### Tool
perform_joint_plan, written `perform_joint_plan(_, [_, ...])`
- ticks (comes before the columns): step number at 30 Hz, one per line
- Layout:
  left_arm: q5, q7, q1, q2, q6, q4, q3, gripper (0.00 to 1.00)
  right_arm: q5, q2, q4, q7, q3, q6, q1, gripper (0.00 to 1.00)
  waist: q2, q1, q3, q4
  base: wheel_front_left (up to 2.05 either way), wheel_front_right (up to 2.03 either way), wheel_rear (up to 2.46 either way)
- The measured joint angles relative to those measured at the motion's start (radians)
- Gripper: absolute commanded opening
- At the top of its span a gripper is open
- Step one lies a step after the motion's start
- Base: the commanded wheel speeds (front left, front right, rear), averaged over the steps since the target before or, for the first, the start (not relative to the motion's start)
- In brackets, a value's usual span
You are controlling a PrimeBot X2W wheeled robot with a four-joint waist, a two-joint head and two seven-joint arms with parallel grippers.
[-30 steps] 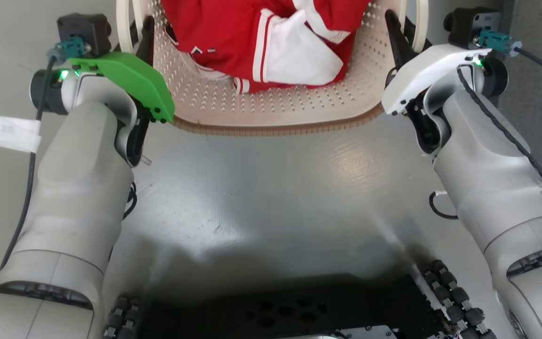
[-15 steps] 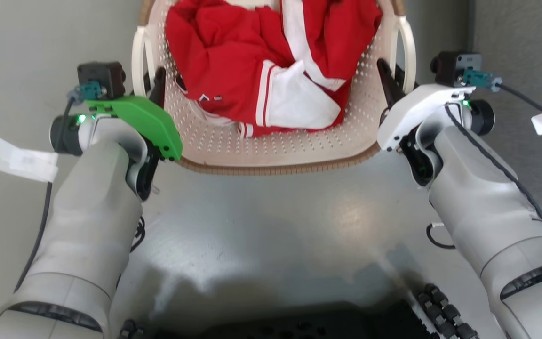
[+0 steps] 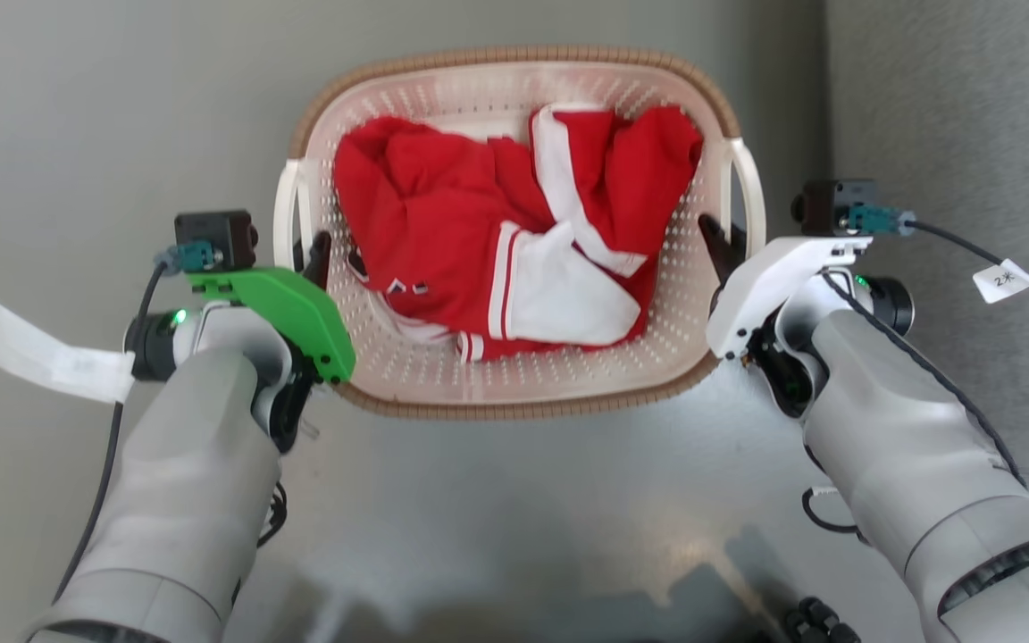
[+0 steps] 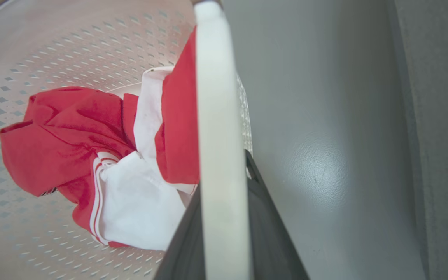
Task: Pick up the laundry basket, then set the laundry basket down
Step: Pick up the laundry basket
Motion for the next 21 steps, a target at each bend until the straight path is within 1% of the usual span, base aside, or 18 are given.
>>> perform_joint_plan(9, [-0.037, 0.053, 0.053, -0.002, 0.000, 0.036, -0.012, 0.00, 0.045, 0.002, 0.005, 0.073, 0.046, 0.000, 0.043, 0.00, 0.0000, 0.0000, -0.102, -0.014, 0.00, 0.00, 0.00])
perform_joint_plan(21, [-0.102, 0.128, 0.142, -0.003, 0.000, 0.049, -0.044, 0.00, 0.109, 0.002, 0.013, 0.150, 0.104, 0.000, 0.131, 0.00, 0.0000, 0.0000, -0.256, -0.029, 0.00, 0.00, 0.00])
